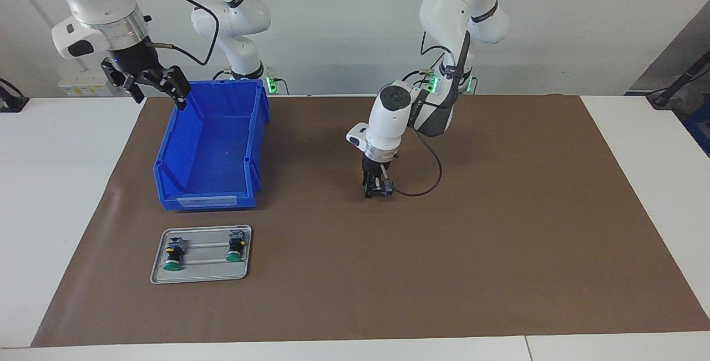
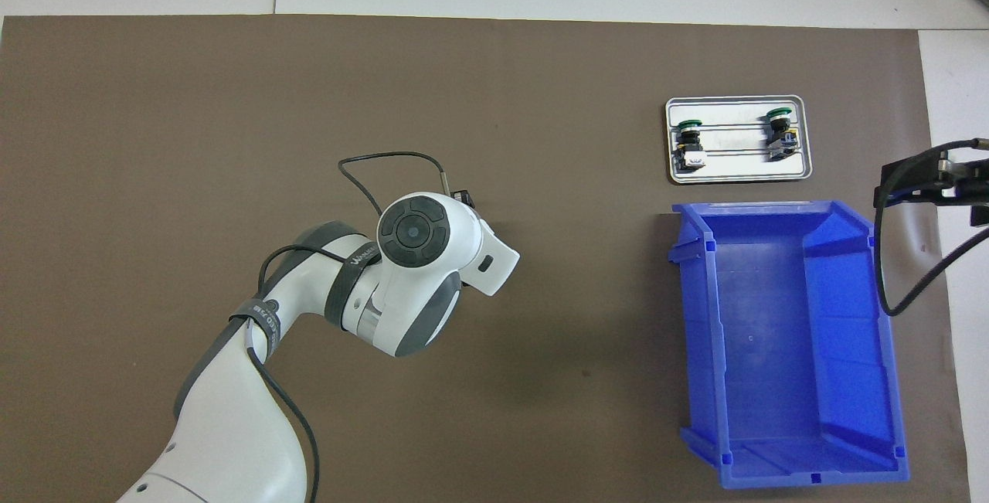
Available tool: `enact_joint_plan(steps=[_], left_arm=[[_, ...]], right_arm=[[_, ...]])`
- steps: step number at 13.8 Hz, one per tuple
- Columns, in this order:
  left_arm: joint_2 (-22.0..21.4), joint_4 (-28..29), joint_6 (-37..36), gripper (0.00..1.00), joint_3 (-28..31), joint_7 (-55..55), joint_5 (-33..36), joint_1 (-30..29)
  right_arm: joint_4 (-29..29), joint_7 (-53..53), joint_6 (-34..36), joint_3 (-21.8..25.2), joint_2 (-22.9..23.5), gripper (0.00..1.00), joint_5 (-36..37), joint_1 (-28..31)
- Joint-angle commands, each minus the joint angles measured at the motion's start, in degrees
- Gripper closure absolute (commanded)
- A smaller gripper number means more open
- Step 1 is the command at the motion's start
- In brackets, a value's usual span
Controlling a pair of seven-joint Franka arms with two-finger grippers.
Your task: Place and press button with both arms
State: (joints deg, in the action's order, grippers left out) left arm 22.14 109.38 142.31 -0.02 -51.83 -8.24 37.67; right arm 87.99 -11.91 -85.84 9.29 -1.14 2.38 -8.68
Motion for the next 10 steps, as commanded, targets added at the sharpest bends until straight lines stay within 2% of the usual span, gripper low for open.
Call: enact_joint_plan(steps=[1, 4, 7, 10], left_arm=[[-3.6, 0.6, 0.2, 1.00, 0.1, -0.7, -9.5, -1.6], [-6.1, 1.5, -0.2, 1.00, -0.2, -4.9, -19.2, -5.3], [-7.5, 4.1, -3.1, 1.00, -0.1, -18.2, -35.5, -9.4], [-9.2, 8.4, -3.4, 1.00, -0.2, -28.9, -45.3, -13.8]], right_arm=[[2.0, 1.3, -1.0, -0.3, -1.7, 0.00, -0.1, 0.2], [2.0, 1.3, -1.0, -0.4, -1.7, 0.00, -0.1, 0.2], [2.0, 1.3, -1.0, -0.4, -1.7, 0.00, -0.1, 0.2], [2.0, 1.3, -1.0, -0.4, -1.7, 0.00, -0.1, 0.2]])
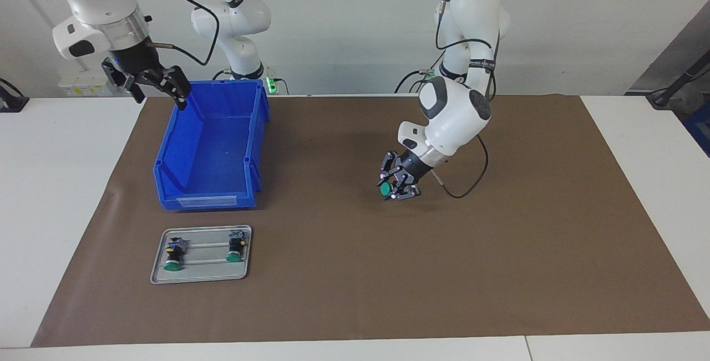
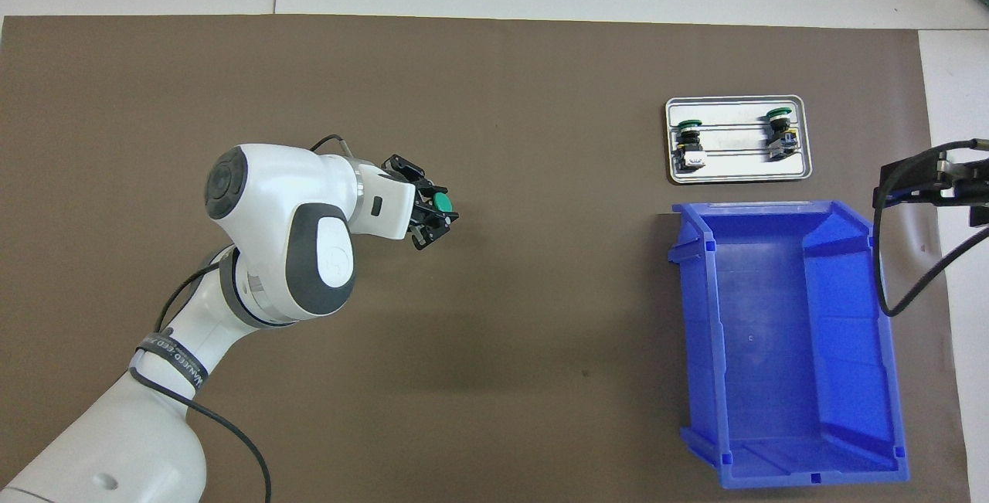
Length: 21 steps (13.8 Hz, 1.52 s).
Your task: Place and press button with both arms
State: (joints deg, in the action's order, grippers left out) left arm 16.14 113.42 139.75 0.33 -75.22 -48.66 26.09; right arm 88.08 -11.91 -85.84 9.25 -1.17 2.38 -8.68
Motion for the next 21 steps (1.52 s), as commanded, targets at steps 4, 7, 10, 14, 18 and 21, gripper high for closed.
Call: enact_joint_plan(steps=[4, 7, 10, 14, 18, 21], left_arm=[[-5.0, 9.7, -6.0, 1.00, -0.4, -27.0, -24.7, -8.1], [-5.1, 13.0, -10.9, 1.00, -0.4, -38.8, -37.2, -11.1], [-4.6, 17.2, -18.7, 1.00, -0.4, -51.8, -48.7, -13.5], [-5.8, 24.0, -26.3, 1.00, -0.2, -62.9, -58.5, -15.2], [-7.3, 29.7, -30.4, 1.00, -0.1, -68.2, -58.7, -16.9], [-7.3, 30.7, -30.7, 0.37, 0.1, -69.6, -58.7, -16.9]], right_arm=[[1.9, 1.3, -1.0, -0.3, -1.6, 0.00, -0.1, 0.2], [1.9, 1.3, -1.0, -0.3, -1.6, 0.00, -0.1, 0.2], [1.9, 1.3, -1.0, -0.4, -1.6, 0.00, -0.1, 0.2], [1.9, 1.3, -1.0, -0.3, -1.6, 0.00, -0.1, 0.2], [1.9, 1.3, -1.0, -0.4, -1.6, 0.00, -0.1, 0.2], [1.9, 1.3, -1.0, -0.4, -1.6, 0.00, -0.1, 0.2]])
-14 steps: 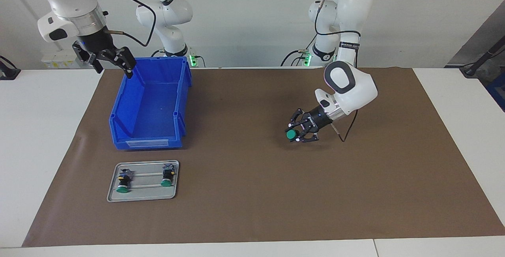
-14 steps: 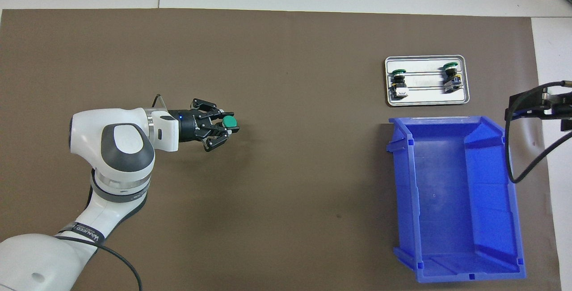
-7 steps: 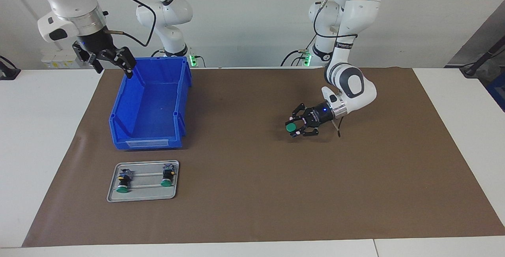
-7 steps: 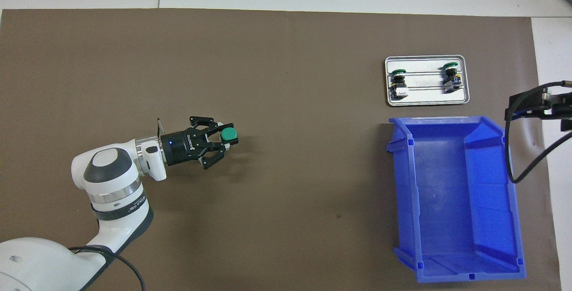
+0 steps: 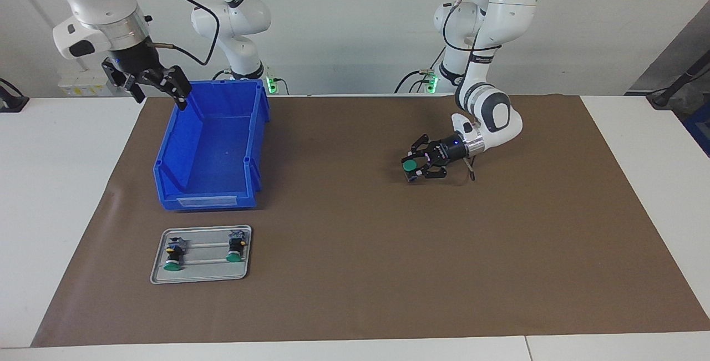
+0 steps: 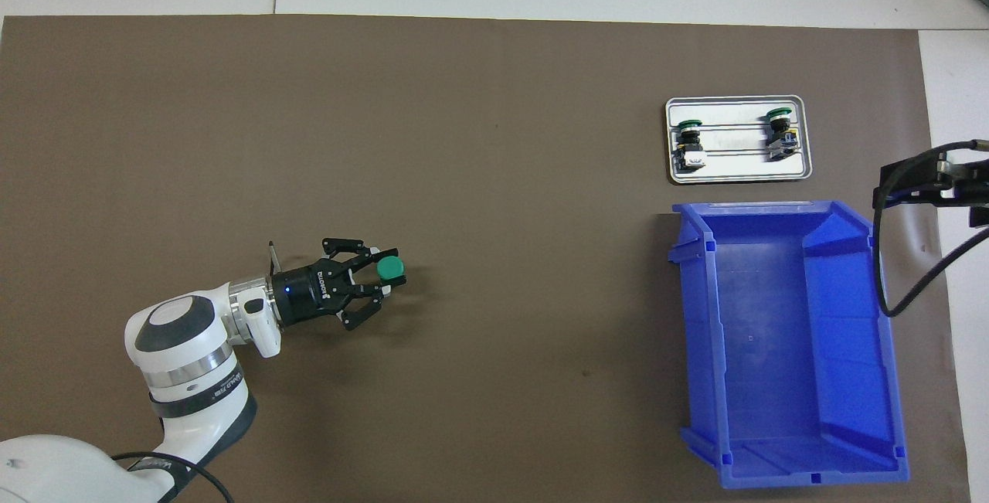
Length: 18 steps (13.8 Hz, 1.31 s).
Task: Place and press button with both arms
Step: 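Open the left gripper and draw it back from the button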
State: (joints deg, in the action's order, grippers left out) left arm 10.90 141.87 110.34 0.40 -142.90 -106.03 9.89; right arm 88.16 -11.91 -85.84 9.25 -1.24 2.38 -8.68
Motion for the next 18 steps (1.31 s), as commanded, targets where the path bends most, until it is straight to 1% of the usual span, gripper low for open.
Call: enact_joint_plan(steps=[1, 2, 5, 7, 8, 11, 14, 16, 18], left_arm=[[-2.2, 2.2, -1.4, 0.04, 0.1, -1.9, -0.9, -1.0], [-2.2, 1.8, -1.8, 0.02, 0.1, -1.8, -0.4, -2.6], [-2.6, 1.7, -4.0, 0.02, 0.1, -1.1, 0.0, -3.9], [-2.5, 0.6, -4.2, 0.02, 0.1, 1.2, 3.2, -4.6], [-2.5, -0.1, -4.5, 0.02, 0.1, 3.0, 5.5, -5.8], [-2.4, -3.5, -5.4, 0.02, 0.1, 10.9, 15.8, -10.3], [-2.4, -6.8, -5.1, 0.02, 0.2, 19.2, 21.7, -12.9], [-3.6, -9.8, -4.5, 0.03, 0.4, 27.5, 28.2, -13.3], [-5.6, -13.9, -4.3, 0.03, 0.4, 39.5, 36.7, -13.3]], right_arm=[[1.8, 1.3, -1.0, -0.3, -1.6, 0.00, -0.1, 0.2], [1.8, 1.3, -1.0, -0.4, -1.6, 0.00, -0.1, 0.2], [1.8, 1.3, -1.0, -0.4, -1.6, 0.00, -0.1, 0.2], [1.8, 1.3, -1.0, -0.4, -1.6, 0.00, -0.1, 0.2], [1.8, 1.3, -1.0, -0.4, -1.6, 0.00, -0.1, 0.2], [1.8, 1.3, -1.0, -0.4, -1.6, 0.00, -0.1, 0.2], [1.8, 1.3, -1.0, -0.3, -1.6, 0.00, -0.1, 0.2], [1.8, 1.3, -1.0, -0.4, -1.6, 0.00, -0.1, 0.2], [1.8, 1.3, -1.0, -0.4, -1.6, 0.00, -0.1, 0.2]])
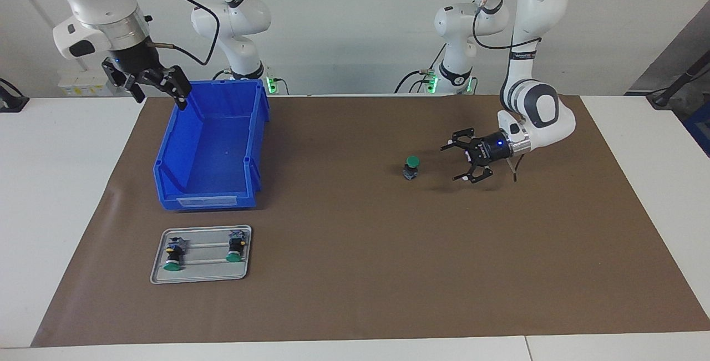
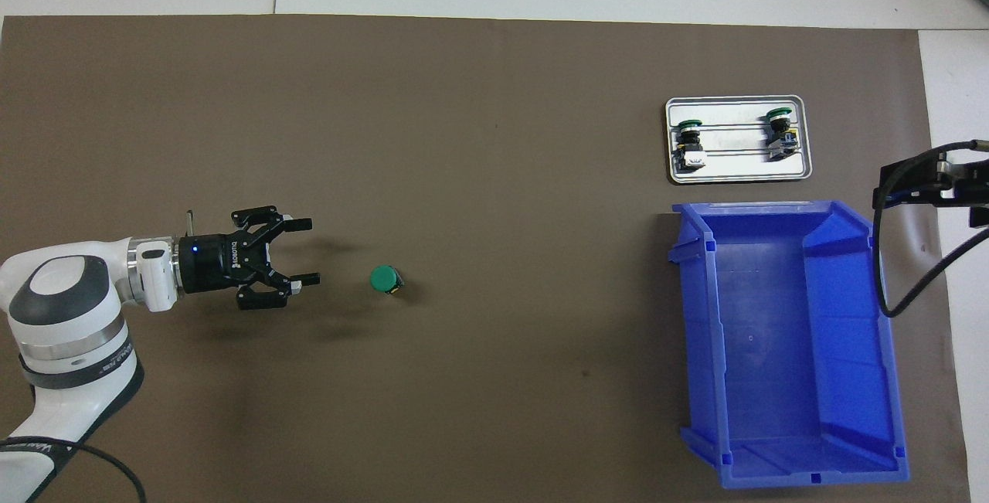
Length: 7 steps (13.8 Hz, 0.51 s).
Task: Place and press button with both arms
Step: 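Open the left gripper and draw it back from the button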
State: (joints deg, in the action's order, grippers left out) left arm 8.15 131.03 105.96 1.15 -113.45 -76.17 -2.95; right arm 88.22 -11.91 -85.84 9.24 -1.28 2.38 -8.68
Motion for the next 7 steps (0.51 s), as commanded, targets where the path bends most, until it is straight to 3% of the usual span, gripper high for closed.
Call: enact_joint_plan(steps=[1, 7], left_arm=[[-3.7, -4.8, 0.6, 0.03, -0.4, 15.7, 10.8, -0.1], [-6.3, -14.6, 1.7, 0.04, -1.0, 50.4, 30.3, 5.7]], right_arm=[[1.8, 1.3, -1.0, -0.4, -1.5, 0.00, -0.1, 0.2], [1.8, 1.3, -1.0, -0.4, -1.5, 0.00, -0.1, 0.2]])
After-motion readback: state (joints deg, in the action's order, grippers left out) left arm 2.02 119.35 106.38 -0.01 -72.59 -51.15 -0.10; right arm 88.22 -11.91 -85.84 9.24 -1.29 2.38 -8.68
